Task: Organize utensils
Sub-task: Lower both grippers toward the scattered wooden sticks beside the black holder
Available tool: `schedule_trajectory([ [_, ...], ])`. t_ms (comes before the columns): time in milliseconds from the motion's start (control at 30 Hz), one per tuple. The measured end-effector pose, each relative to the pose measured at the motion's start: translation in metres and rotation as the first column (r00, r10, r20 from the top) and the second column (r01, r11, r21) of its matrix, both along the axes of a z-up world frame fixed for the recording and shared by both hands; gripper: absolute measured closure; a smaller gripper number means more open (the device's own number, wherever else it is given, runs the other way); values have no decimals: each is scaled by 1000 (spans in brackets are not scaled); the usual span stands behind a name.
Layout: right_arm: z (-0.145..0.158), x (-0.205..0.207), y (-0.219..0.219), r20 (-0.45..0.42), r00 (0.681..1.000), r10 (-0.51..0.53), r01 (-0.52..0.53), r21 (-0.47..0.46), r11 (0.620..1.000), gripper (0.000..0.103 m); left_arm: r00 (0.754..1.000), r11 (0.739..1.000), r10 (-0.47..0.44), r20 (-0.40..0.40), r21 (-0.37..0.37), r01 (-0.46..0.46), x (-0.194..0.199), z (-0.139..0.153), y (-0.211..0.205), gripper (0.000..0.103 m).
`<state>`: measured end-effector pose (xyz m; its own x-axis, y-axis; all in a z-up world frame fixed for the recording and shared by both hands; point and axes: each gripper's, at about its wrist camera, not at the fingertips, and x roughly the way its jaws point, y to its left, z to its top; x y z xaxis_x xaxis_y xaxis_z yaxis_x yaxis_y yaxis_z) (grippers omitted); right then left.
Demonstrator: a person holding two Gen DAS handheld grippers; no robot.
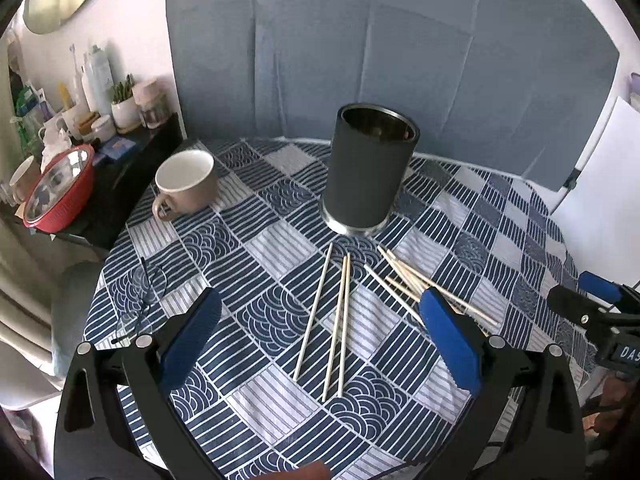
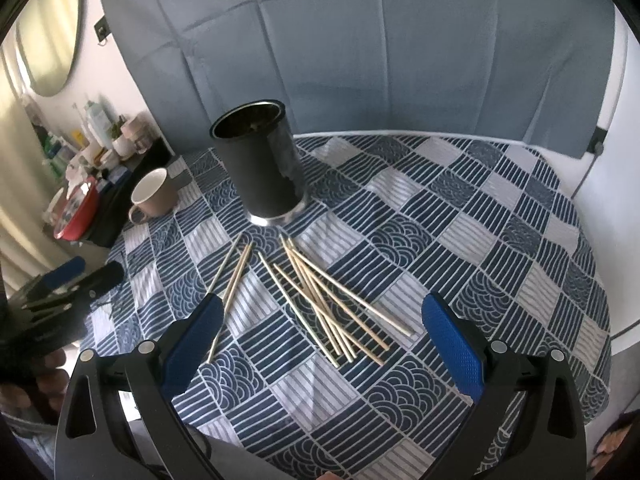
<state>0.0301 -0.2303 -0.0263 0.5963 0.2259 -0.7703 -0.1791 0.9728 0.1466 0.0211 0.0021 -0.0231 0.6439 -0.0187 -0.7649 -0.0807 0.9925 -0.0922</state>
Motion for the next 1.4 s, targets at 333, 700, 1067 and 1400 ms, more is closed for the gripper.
schedule_trajectory([
  [333,-28,36,-16,-133,991,16,-7,69,998,8,987,999,10,-159,-51,-19,18,-30,10,6],
  [700,-81,96,-22,-221,972,75,-100,-105,989,8,957,989,29,-290,148,15,46,-84,12,6],
  [1067,-133,125,0,-320,933,162,-240,-221,945,8,923,990,60,-380,143,-6,74,-118,25,6],
  [1400,-159,143,8,-368,910,191,-308,-291,906,8,894,984,26,-448,169,56,101,-146,19,6],
])
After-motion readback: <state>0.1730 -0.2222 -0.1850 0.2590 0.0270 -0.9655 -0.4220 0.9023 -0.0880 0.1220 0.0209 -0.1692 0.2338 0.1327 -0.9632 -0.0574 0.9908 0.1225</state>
